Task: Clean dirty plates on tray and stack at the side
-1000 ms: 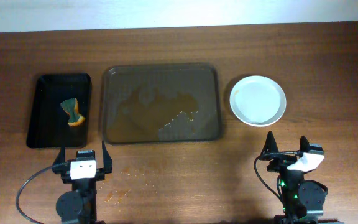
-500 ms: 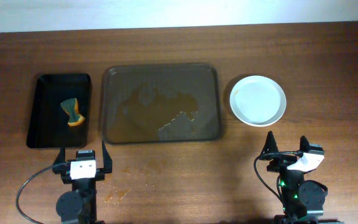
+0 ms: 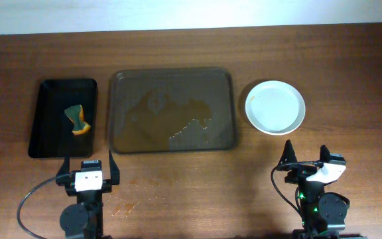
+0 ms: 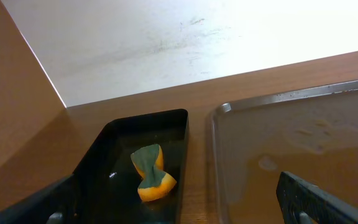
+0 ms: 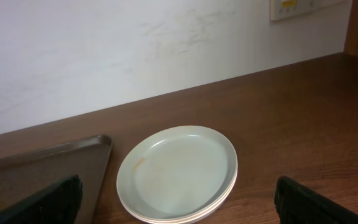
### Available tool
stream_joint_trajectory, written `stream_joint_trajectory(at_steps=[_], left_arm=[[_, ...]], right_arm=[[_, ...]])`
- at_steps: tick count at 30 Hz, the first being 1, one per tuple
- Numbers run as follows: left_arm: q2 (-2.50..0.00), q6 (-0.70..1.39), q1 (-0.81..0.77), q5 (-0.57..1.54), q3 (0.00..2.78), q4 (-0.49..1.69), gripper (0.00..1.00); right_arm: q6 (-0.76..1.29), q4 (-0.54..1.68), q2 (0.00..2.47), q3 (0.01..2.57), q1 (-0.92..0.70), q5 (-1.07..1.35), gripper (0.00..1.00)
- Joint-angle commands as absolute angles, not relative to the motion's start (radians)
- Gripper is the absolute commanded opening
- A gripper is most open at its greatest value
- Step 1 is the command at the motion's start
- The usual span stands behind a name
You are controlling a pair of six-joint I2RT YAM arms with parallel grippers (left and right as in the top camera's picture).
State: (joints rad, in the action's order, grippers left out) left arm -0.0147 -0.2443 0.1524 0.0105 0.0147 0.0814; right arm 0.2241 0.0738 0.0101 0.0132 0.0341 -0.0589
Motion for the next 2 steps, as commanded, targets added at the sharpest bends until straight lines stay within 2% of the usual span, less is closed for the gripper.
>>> stream_joint_trajectory(at_steps=[1,2], left_arm=[[-0.006,-0.263,0.149,0.004,0.009,0.084,0.99],[-0.006,-0.263,0.149,0.004,0.009,0.084,0.99]], right_arm=[[0.213,0.079,0.003,0.006,0.039,-0.057,0.98],[0.213,0.079,0.003,0.006,0.039,-0.057,0.98]])
